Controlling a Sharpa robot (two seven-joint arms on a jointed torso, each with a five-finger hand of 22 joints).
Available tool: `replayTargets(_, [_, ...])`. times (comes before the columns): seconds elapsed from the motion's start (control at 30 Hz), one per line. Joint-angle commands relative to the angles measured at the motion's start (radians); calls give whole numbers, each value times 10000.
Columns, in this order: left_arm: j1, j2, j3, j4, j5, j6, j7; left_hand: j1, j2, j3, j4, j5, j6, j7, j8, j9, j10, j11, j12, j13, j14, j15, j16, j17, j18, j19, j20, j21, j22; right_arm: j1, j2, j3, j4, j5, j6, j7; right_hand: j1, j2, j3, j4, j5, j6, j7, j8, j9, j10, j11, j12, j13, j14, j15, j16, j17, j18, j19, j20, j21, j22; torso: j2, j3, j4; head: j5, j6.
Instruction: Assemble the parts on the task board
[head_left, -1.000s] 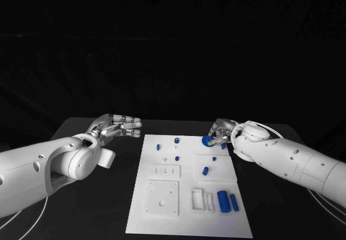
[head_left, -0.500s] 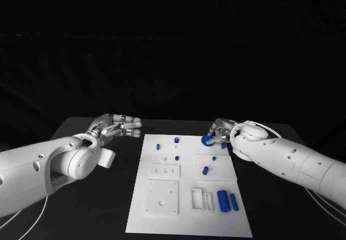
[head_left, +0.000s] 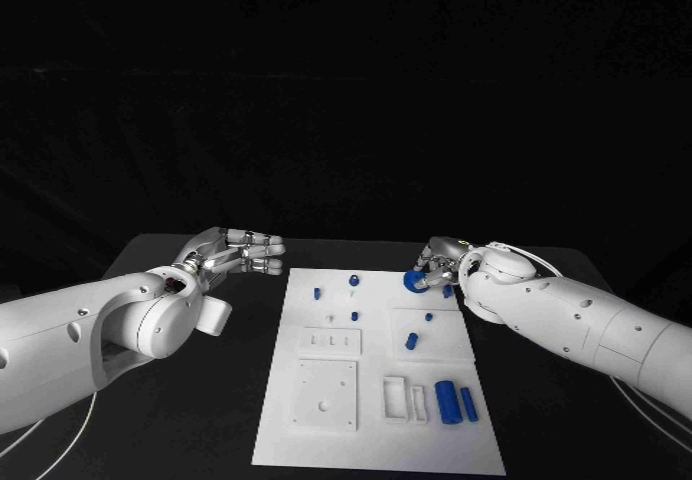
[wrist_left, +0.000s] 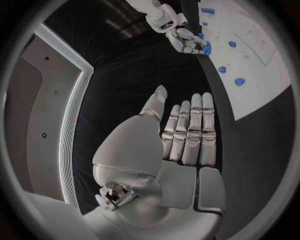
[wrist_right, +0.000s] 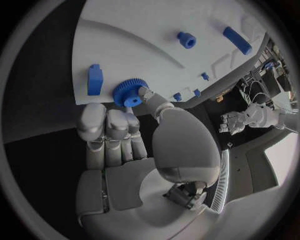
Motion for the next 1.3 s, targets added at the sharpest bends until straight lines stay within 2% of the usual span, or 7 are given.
replayTargets(0.03, [6,1,7,38,-54,155,12,-4,-19,22,-45,-4,-31,3,24,15,-5,22,30,7,-99,-2,-27,0,-195,-45,-5,1,-10,-112,-27,-72,60,-582,-139,-315,-9,114,166,-91,260,428,-13,85,57,-94,-71,-147,-92,-4,-105,-82,-47,22,374,-102,-14,1137,-2,-3,-5,-2,12])
replayTargets(0.27, [6,-5,7,56,-62,118,-79,0,-16,31,-28,-5,-23,1,24,15,3,18,30,7,-88,-7,-25,5,-196,-40,-8,14,-23,-114,-131,-73,539,-1044,-810,-529,-225,41,401,-234,356,651,-74,69,40,-106,-112,-230,-172,2,-138,-170,-100,-13,364,-146,-30,1130,-9,-12,12,56,67])
replayTargets(0.67, [8,-30,6,119,-147,168,-423,8,-41,27,-29,-3,-75,18,23,15,-41,34,29,7,-99,0,-30,1,-198,-47,-6,20,-28,-105,-369,-45,2143,-1516,-1705,-841,-286,-53,344,-8,208,718,-114,72,38,-16,-137,-193,-139,20,-174,-143,-50,-35,405,-181,129,1169,-15,-31,-23,110,137])
replayTargets(0.8, [9,-30,6,173,-206,186,-389,4,-27,35,-10,9,-77,18,26,15,-35,31,31,8,-94,-1,-21,4,-193,-47,-3,19,-32,-104,-171,-59,2410,-1577,-1735,-867,-262,-65,302,78,161,710,-113,69,36,2,-137,-178,-117,20,-173,-137,-35,-43,409,-185,162,1175,-22,-67,-35,181,187])
replayTargets(0.93, [9,-23,6,205,-225,195,-368,15,-19,43,-12,9,-74,17,27,16,-36,31,30,7,-90,-4,-24,5,-191,-44,-6,21,-32,-103,61,-103,2541,-1753,-1784,-890,-242,-68,264,125,179,688,-109,70,35,-6,-134,-184,-116,21,-175,-135,-28,-38,407,-186,156,1173,-31,-97,3,246,202])
replayTargets(1.2, [9,1,6,218,-235,218,-357,15,-19,43,-12,9,-74,17,27,16,-36,31,30,7,-90,-4,-24,5,-191,-44,-6,21,-32,-105,647,-413,2398,-1960,-1816,-865,-229,-83,225,177,190,659,-105,65,32,-4,-133,-192,-117,19,-173,-154,-40,-29,407,-183,143,1169,-23,-101,22,318,231])
replayTargets(1.3, [9,28,6,210,-236,248,-362,15,-19,43,-12,9,-74,17,27,16,-36,31,30,7,-90,-4,-24,5,-191,-44,-6,21,-32,-108,895,-543,2226,-1926,-1793,-804,-220,-86,219,185,213,632,-97,67,31,-2,-129,-191,-115,21,-171,-158,-42,-31,414,-182,186,1179,-17,-77,11,342,246])
